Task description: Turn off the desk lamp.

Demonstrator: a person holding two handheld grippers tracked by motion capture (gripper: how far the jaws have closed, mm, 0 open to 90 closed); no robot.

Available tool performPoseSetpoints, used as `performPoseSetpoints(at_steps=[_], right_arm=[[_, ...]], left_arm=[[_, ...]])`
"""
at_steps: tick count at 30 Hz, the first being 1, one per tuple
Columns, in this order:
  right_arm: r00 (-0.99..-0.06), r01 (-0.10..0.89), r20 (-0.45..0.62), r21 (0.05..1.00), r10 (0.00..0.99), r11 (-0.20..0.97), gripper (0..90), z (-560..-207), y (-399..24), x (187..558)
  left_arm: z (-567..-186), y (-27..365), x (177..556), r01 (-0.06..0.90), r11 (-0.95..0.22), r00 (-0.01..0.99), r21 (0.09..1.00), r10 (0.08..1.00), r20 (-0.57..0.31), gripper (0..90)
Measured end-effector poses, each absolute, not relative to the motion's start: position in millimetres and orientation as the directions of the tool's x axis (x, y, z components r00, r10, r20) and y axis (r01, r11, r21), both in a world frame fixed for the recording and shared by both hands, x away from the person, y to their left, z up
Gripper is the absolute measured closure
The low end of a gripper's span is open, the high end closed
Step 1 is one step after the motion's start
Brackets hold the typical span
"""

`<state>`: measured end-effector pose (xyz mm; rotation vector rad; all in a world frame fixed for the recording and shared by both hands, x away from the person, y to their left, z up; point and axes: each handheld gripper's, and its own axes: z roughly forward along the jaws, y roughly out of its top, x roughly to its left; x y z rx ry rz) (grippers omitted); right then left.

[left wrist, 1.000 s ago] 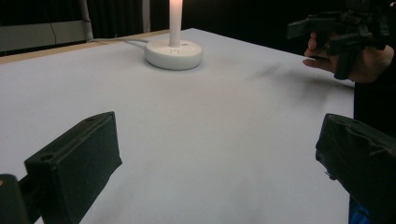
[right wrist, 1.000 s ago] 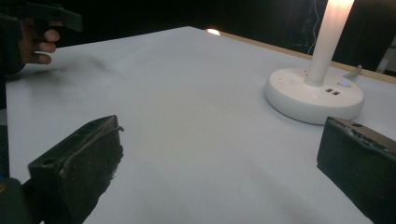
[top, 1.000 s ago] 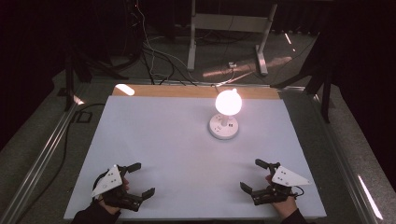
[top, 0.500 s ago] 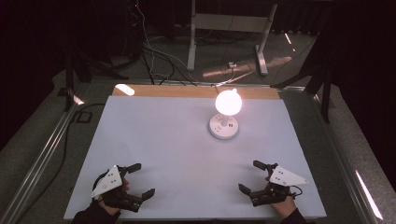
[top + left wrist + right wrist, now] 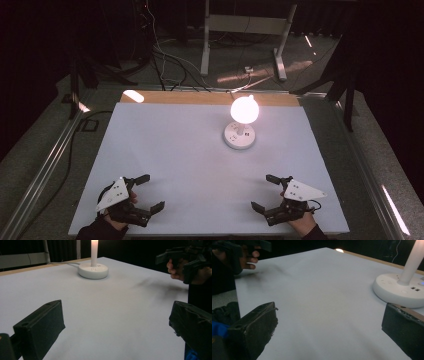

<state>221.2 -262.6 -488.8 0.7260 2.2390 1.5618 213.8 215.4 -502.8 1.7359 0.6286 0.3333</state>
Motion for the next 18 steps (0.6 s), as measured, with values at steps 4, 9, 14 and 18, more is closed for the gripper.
performPoseSetpoints(at_steps=[4, 9, 14, 18], right_arm=[[-0.821, 0.21, 0.021, 0.941, 0.571, 0.266, 0.0, -479.3, -262.3, 222.8], [-0.827, 0.194, 0.007, 0.942, 0.563, 0.273, 0.0, -468.4, -259.4, 228.5], [-0.828, 0.182, -0.002, 0.945, 0.561, 0.271, 0.0, -460.9, -257.1, 235.0], [-0.831, 0.164, -0.02, 0.946, 0.556, 0.279, 0.0, -452.9, -253.3, 244.2]], left_arm=[[-502.3, 215.5, 213.4, 0.232, -0.153, 0.813, 0.961, 0.573, -0.105, 0.4], [-502.1, 215.9, 213.6, 0.233, -0.15, 0.814, 0.961, 0.57, -0.108, 0.4], [-501.7, 216.2, 213.5, 0.231, -0.147, 0.814, 0.962, 0.571, -0.108, 0.4], [-501.6, 216.1, 213.5, 0.232, -0.145, 0.815, 0.962, 0.569, -0.11, 0.4]])
